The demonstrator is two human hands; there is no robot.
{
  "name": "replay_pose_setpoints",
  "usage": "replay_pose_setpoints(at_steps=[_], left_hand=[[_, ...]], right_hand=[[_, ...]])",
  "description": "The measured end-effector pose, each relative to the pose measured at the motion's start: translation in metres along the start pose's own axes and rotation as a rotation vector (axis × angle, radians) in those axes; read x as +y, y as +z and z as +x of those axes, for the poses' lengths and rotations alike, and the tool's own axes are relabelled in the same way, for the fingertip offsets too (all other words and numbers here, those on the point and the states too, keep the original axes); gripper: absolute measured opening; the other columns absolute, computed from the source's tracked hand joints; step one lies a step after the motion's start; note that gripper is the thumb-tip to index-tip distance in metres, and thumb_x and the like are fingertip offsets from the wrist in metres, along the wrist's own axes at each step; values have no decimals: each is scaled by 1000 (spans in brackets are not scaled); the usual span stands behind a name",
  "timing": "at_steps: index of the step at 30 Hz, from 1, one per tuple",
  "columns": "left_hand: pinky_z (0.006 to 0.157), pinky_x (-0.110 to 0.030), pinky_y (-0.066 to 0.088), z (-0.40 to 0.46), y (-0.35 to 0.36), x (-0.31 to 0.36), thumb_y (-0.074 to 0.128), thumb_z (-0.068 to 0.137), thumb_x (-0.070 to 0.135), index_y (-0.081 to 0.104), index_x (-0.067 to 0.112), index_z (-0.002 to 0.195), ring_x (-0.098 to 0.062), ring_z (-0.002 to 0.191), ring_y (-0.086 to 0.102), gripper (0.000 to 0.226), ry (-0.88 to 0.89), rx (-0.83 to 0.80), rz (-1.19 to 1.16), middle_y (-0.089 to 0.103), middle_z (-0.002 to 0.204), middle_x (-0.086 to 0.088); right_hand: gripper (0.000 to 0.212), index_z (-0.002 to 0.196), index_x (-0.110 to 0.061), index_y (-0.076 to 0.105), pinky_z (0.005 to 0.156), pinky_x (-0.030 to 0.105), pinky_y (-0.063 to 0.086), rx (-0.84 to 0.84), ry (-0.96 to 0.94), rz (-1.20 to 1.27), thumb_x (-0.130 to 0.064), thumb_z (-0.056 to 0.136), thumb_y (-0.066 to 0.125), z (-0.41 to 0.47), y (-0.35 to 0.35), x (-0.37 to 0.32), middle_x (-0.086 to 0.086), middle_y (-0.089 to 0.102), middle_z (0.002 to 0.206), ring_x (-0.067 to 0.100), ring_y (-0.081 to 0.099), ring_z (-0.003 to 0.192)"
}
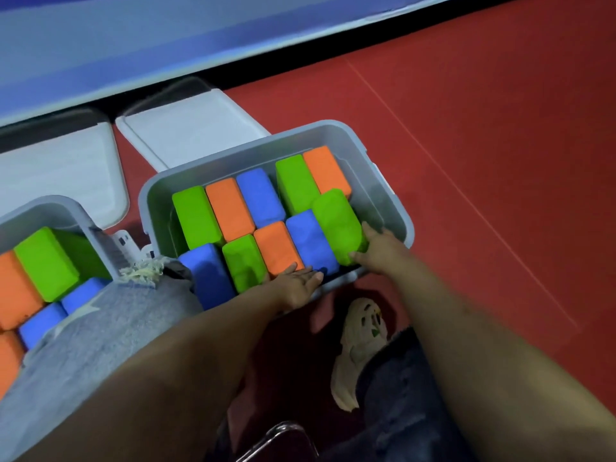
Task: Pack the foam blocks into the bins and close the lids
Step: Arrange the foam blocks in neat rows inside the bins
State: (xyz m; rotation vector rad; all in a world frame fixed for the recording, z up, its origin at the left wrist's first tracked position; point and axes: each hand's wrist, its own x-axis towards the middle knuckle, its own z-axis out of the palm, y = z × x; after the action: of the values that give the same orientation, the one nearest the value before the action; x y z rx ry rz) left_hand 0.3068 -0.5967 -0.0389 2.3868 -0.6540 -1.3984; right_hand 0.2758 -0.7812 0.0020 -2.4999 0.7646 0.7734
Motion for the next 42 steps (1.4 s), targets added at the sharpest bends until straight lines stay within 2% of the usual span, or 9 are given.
replay_pose_setpoints(at_steps=[5, 9, 14, 18, 22, 26, 30, 37, 42], left_hand=[[112, -20, 8, 11, -5, 1, 12, 106, 33, 25, 8, 150, -18, 145, 21, 52, -56, 41, -178, 28, 155, -9], [111, -19, 21, 21, -16, -2, 10, 96, 61, 42, 10, 143, -21, 138, 36, 76, -83, 111, -489, 45, 144, -9], [68, -4, 31, 28, -27, -7, 1, 101, 47, 25, 8, 150, -20, 135, 41, 67, -118, 44, -776, 41, 148, -13], [110, -19, 19, 36, -35, -26, -11, 95, 55, 27, 6, 149, -19, 139, 33, 82, -113, 33, -929, 52, 137, -19], [93, -27, 34, 41, -43, -41, -5, 92, 64, 33, 2, 145, -28, 111, 54, 90, -207, 117, -1215, 62, 121, -24], [110, -41, 31, 47, -47, -57, 3, 94, 66, 54, 1, 123, -28, 81, 63, 88, -289, 236, -1336, 71, 77, -15], [91, -41, 32, 47, -53, -56, 4, 94, 65, 55, 6, 124, -25, 76, 62, 83, -324, 250, -1337, 65, 88, -13], [99, -51, 24, 46, -55, -58, 7, 93, 68, 60, 15, 95, -20, 81, 60, 75, -343, 246, -1311, 65, 88, -8], [87, -47, 36, 35, -67, -71, 12, 92, 69, 59, 13, 95, -22, 76, 56, 73, -313, 263, -1329, 61, 87, -8]], right_hand=[[103, 149, -37, -6, 111, 49, 28, 61, -18, 38, -50, 78, 67, 10, 14, -16, 17, -3, 157, 41, 24, 138], [115, 149, -33, -12, 105, 53, 33, 125, -53, -35, -49, 73, 73, 12, 30, -24, 14, 9, 153, 40, 27, 133], [111, 149, -33, -12, 100, 50, 36, 173, -2, -7, -34, 75, 72, 18, 26, -16, 19, 25, 137, 41, 34, 124], [109, 149, -37, -7, 102, 45, 36, 205, -25, 54, -37, 72, 71, 29, 12, -12, 28, 30, 134, 47, 39, 121], [111, 148, -38, -13, 105, 42, 33, 112, -21, 147, -35, 74, 70, 35, 12, 4, 30, 28, 137, 47, 38, 125], [105, 147, -36, -17, 108, 41, 32, 6, -31, 108, -30, 81, 65, 44, 32, -3, 27, 27, 136, 45, 40, 124], [110, 144, -37, -24, 109, 46, 33, -72, 3, 42, -36, 82, 67, 60, 38, -3, 26, 20, 143, 43, 38, 127], [112, 143, -40, -25, 111, 53, 25, -108, 96, -1, -36, 82, 69, 79, 49, -4, 32, -4, 152, 44, 23, 138], [109, 142, -42, -25, 110, 52, 28, -114, 104, -27, -42, 81, 66, 82, 47, -5, 31, 13, 150, 41, 27, 137]])
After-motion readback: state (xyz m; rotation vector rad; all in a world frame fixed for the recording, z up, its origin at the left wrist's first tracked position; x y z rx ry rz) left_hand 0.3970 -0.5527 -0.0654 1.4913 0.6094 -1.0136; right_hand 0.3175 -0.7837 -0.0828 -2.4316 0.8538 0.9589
